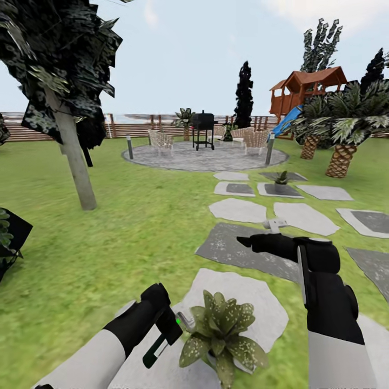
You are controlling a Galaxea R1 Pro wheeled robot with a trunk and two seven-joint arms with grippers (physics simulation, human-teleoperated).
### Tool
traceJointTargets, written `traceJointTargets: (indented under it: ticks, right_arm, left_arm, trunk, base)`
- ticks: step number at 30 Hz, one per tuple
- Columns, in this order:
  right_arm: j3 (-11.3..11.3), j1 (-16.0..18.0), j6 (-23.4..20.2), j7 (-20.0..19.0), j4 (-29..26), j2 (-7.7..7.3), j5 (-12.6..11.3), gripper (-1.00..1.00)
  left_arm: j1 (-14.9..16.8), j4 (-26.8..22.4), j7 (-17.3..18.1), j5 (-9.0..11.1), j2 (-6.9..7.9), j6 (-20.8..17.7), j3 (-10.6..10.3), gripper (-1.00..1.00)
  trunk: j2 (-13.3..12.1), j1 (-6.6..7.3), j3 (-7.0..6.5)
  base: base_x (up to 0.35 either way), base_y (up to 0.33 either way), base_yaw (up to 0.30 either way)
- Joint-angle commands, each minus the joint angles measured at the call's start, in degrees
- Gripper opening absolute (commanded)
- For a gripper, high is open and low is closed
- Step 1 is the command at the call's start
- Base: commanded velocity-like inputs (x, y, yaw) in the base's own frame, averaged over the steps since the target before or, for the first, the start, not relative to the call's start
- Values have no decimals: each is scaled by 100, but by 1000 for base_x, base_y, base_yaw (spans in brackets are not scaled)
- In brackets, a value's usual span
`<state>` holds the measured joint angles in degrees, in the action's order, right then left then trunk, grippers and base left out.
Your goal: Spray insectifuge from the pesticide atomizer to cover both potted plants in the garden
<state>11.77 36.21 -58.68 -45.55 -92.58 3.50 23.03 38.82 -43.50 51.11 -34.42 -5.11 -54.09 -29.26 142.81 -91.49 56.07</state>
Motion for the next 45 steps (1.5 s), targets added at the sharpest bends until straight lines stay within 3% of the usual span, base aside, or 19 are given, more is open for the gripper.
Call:
traceJointTargets:
  ticks: [1,17,19,25,35,45]
  right_arm:
    - [13,11,-20,-59,-4,5,58,100]
    - [10,1,-15,-59,-5,-6,54,100]
    - [16,-15,2,-67,-5,-7,57,100]
    - [21,13,-3,-92,-5,5,46,100]
    - [18,27,-27,-90,-5,27,51,100]
    - [15,9,-22,-77,-5,21,45,100]
  left_arm:
    - [0,4,67,-59,1,-9,-3,-100]
    - [-27,17,117,-90,10,83,-13,-100]
    - [-67,17,66,-85,119,76,4,-100]
    - [-76,17,-4,-71,164,67,14,-100]
    - [-79,14,23,-72,171,100,23,-100]
    - [-271,-170,54,-58,109,57,-6,-100]
  trunk:
    - [3,3,6]
    - [3,3,6]
    - [3,3,6]
    - [3,3,6]
    - [3,3,6]
    - [3,3,6]
  base:
    - [-148,251,-277]
    - [167,201,-216]
    - [21,18,-6]
    - [-77,93,-25]
    - [5,266,-255]
    - [52,35,-177]
